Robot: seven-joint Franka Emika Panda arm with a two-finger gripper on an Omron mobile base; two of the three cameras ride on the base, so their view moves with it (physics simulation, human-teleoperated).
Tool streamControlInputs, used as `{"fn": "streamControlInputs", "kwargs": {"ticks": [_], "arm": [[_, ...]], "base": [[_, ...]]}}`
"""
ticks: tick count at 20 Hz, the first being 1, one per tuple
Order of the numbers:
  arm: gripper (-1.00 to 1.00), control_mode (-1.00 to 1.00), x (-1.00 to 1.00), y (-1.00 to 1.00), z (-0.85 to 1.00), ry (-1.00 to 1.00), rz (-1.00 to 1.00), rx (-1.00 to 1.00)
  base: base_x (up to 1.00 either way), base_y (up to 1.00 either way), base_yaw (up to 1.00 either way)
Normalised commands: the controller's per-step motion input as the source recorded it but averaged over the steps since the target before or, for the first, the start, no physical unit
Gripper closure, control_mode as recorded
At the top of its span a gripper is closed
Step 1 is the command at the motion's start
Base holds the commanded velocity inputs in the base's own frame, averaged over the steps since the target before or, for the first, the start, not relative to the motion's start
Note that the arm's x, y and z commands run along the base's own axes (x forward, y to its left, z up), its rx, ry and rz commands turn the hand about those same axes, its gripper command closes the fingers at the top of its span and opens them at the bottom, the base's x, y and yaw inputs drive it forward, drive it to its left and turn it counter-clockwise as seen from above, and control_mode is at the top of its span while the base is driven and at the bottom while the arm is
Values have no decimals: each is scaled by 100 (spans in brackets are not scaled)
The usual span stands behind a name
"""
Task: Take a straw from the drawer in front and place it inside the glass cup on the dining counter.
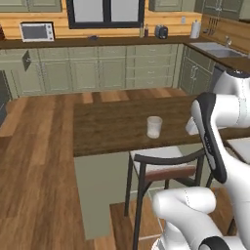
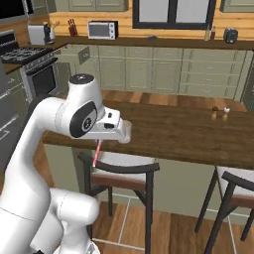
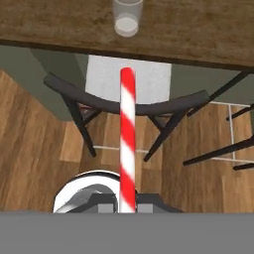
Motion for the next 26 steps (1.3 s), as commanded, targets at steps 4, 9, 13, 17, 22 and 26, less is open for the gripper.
{"fn": "streamControlInputs", "kwargs": {"ticks": [4,9,13,17,22,26], "arm": [[100,100,0,0,0,0,0,0],[100,100,0,0,0,0,0,0],[100,100,0,0,0,0,0,0],[100,-100,32,2,51,-1,19,17],[100,-100,2,0,64,-11,35,34],[100,-100,18,0,40,-7,35,32]], "base": [[76,-26,12],[99,0,9],[100,7,11],[21,4,4],[0,0,0],[0,0,0]]}}
